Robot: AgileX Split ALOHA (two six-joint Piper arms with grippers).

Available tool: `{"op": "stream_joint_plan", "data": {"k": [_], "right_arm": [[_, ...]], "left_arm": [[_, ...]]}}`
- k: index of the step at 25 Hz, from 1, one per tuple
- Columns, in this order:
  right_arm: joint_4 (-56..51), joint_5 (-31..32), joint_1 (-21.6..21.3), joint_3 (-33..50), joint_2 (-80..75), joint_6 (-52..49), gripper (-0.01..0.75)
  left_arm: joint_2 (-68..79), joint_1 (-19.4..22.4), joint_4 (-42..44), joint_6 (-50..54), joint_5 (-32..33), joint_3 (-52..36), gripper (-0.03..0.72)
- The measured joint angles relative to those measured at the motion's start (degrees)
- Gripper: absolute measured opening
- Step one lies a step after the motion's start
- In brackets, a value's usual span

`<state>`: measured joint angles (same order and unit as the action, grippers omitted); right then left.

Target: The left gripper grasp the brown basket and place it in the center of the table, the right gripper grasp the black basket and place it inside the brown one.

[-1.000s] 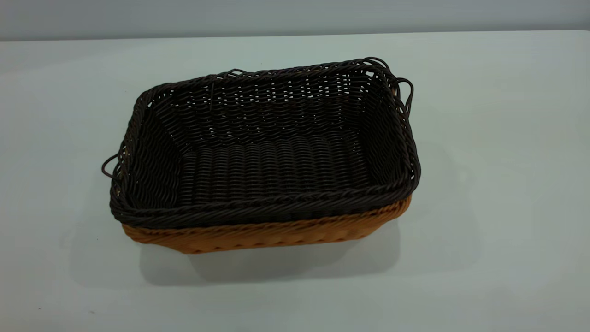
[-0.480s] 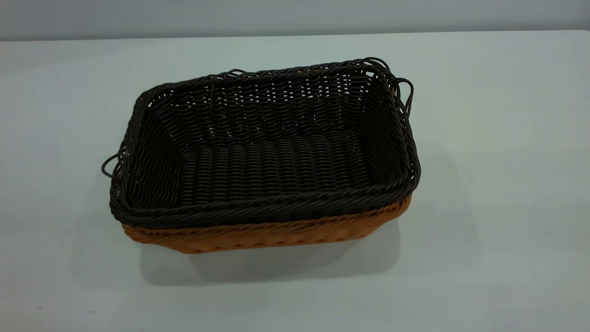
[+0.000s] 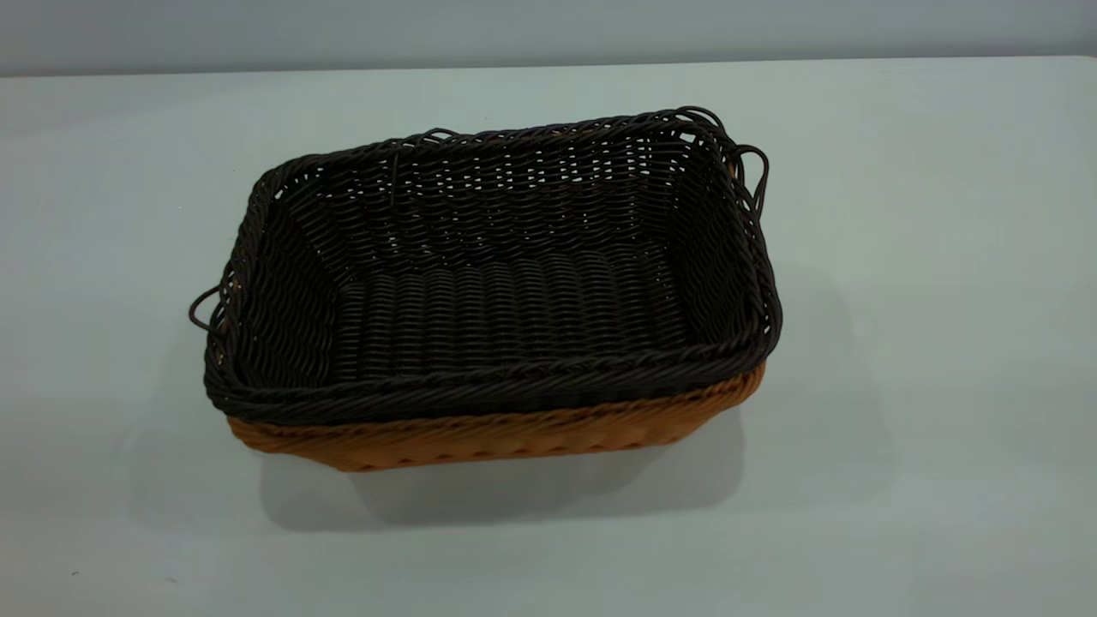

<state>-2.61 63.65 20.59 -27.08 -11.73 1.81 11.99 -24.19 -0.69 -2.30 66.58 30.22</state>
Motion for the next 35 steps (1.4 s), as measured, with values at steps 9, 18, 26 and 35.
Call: {"op": "stream_joint_plan", "data": {"k": [9,18,26,35], "right_arm": [[-0.06,0.0,0.0,0.0,0.11,0.1,0.586],[-0.35,0.08,-12.8,0.0,11.34,0.16,0.586],[-0.41,0.58,-13.52,0.0,12.67,-0.01,0.586],[-0.45,0.61,-13.63,0.0,12.67,-0.01,0.586]], "left_arm": [[-4.79,0.0,0.0,1.36,-2.99,-2.22,0.45],[-4.83,0.0,0.0,1.51,-3.15,-2.32,0.45],[-5.03,9.78,-0.06,1.51,-3.15,-2.32,0.45],[-13.04,28.13,-0.06,1.56,-3.15,-2.32,0.45]]}}
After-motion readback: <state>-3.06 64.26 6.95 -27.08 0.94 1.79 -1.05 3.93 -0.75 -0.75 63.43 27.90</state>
